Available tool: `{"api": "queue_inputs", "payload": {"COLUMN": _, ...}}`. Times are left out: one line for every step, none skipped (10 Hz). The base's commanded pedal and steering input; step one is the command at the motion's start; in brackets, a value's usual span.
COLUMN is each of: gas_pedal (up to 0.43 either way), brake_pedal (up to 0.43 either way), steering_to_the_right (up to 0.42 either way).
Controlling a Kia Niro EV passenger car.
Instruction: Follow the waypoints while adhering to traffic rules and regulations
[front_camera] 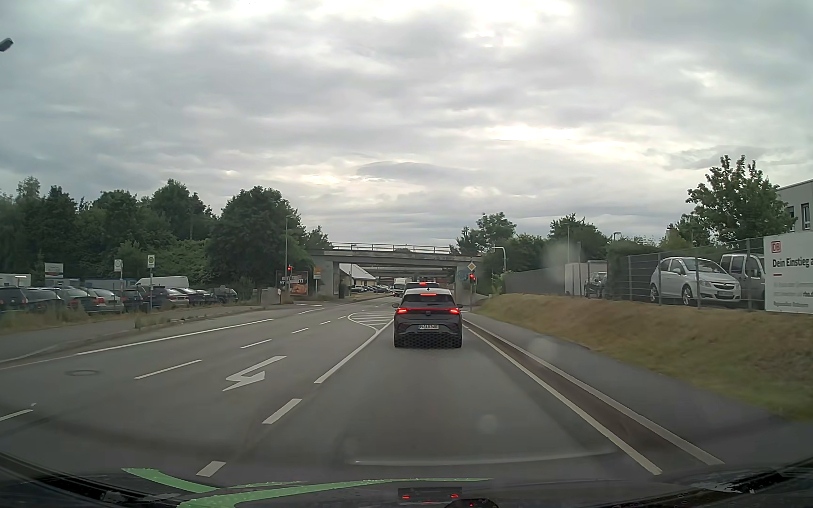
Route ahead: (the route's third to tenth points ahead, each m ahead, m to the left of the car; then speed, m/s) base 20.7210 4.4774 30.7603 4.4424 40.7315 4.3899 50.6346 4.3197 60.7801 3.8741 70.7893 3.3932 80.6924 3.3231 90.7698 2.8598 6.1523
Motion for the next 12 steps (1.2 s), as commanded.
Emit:
{"api": "queue_inputs", "payload": {"gas_pedal": 0.0, "brake_pedal": 0.085, "steering_to_the_right": 0.002}}
{"api": "queue_inputs", "payload": {"gas_pedal": 0.0, "brake_pedal": 0.085, "steering_to_the_right": 0.002}}
{"api": "queue_inputs", "payload": {"gas_pedal": 0.0, "brake_pedal": 0.085, "steering_to_the_right": 0.002}}
{"api": "queue_inputs", "payload": {"gas_pedal": 0.0, "brake_pedal": 0.079, "steering_to_the_right": 0.002}}
{"api": "queue_inputs", "payload": {"gas_pedal": 0.0, "brake_pedal": 0.067, "steering_to_the_right": 0.002}}
{"api": "queue_inputs", "payload": {"gas_pedal": 0.0, "brake_pedal": 0.067, "steering_to_the_right": 0.001}}
{"api": "queue_inputs", "payload": {"gas_pedal": 0.0, "brake_pedal": 0.067, "steering_to_the_right": 0.001}}
{"api": "queue_inputs", "payload": {"gas_pedal": 0.0, "brake_pedal": 0.061, "steering_to_the_right": 0.0}}
{"api": "queue_inputs", "payload": {"gas_pedal": 0.0, "brake_pedal": 0.043, "steering_to_the_right": -0.001}}
{"api": "queue_inputs", "payload": {"gas_pedal": 0.0, "brake_pedal": 0.024, "steering_to_the_right": -0.001}}
{"api": "queue_inputs", "payload": {"gas_pedal": 0.0, "brake_pedal": 0.0, "steering_to_the_right": -0.001}}
{"api": "queue_inputs", "payload": {"gas_pedal": 0.0, "brake_pedal": 0.0, "steering_to_the_right": -0.001}}
